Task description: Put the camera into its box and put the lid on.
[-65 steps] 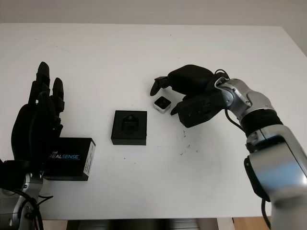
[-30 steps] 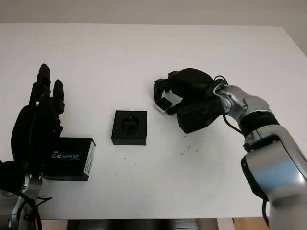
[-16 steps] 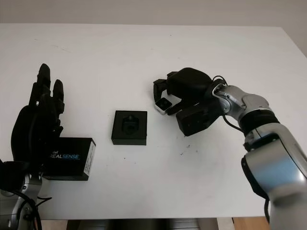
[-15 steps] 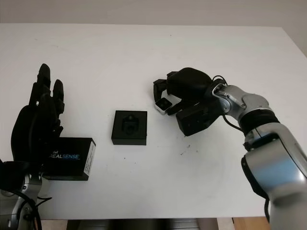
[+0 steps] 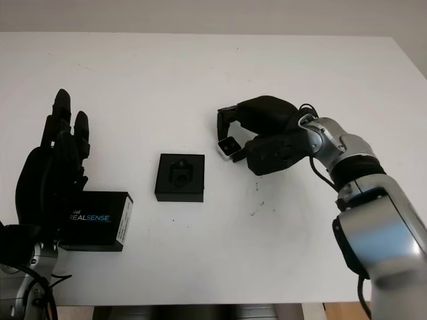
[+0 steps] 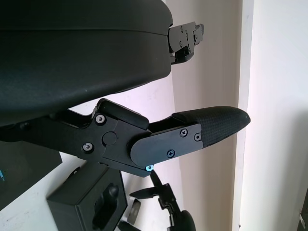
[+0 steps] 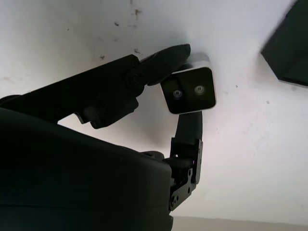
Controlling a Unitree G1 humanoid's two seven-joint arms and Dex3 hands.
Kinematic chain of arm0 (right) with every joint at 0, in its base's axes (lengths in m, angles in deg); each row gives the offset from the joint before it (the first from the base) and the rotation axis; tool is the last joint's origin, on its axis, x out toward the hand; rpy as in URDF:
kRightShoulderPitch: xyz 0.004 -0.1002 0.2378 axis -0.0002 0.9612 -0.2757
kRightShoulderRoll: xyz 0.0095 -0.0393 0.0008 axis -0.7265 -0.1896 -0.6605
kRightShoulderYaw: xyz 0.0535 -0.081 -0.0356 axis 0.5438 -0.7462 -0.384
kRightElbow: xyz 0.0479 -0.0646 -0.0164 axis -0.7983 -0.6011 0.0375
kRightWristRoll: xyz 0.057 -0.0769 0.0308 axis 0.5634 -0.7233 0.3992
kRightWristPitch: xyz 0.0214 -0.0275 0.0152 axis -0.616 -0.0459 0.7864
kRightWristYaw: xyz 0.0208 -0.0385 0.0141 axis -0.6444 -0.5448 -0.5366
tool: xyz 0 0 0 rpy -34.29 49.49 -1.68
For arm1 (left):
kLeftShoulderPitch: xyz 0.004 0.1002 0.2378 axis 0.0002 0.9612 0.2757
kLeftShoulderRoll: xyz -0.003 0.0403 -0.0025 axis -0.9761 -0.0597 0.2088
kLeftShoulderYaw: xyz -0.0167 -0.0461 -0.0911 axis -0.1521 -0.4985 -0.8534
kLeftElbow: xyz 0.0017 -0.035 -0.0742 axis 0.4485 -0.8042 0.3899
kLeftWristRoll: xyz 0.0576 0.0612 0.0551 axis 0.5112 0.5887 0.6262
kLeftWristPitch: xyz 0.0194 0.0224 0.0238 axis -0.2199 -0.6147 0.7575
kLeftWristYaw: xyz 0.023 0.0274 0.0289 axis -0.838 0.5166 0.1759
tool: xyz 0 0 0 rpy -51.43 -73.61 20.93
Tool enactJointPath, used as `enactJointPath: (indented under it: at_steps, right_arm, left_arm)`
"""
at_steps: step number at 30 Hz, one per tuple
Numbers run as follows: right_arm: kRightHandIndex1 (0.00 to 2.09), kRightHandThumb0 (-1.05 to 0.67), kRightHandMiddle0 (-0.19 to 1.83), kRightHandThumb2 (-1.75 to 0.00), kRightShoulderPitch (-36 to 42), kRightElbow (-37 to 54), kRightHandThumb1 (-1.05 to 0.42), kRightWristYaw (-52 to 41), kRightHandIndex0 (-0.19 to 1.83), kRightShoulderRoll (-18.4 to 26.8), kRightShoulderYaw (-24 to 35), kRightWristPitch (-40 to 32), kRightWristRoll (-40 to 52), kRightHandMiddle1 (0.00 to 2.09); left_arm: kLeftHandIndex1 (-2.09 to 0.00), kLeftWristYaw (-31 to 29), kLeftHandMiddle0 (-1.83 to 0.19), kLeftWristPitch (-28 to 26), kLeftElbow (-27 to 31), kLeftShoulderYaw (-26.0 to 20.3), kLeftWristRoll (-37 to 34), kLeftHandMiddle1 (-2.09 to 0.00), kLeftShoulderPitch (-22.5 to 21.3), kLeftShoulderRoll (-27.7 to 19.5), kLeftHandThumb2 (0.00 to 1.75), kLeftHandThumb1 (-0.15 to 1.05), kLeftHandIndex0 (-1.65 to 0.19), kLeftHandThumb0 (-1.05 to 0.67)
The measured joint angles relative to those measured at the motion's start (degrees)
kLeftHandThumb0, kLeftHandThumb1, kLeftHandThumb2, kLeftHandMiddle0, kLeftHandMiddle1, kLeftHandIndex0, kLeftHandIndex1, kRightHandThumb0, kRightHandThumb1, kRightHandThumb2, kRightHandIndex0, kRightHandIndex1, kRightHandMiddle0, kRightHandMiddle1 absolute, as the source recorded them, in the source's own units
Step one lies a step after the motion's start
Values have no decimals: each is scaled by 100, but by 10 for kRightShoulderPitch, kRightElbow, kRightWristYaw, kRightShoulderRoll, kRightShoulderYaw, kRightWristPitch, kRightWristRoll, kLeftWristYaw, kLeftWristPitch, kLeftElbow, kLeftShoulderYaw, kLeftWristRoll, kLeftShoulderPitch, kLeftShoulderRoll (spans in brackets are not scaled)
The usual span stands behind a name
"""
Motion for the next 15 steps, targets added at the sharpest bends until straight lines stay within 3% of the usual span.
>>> enactJointPath:
  at_steps: [15]
  right_arm:
    - [7,-42,27,-6,76,114,-100,-60,25,-15,85,-48,117,187]
  left_arm:
    - [0,7,19,-18,8,9,-3,0,9,4,63,105,19,-79]
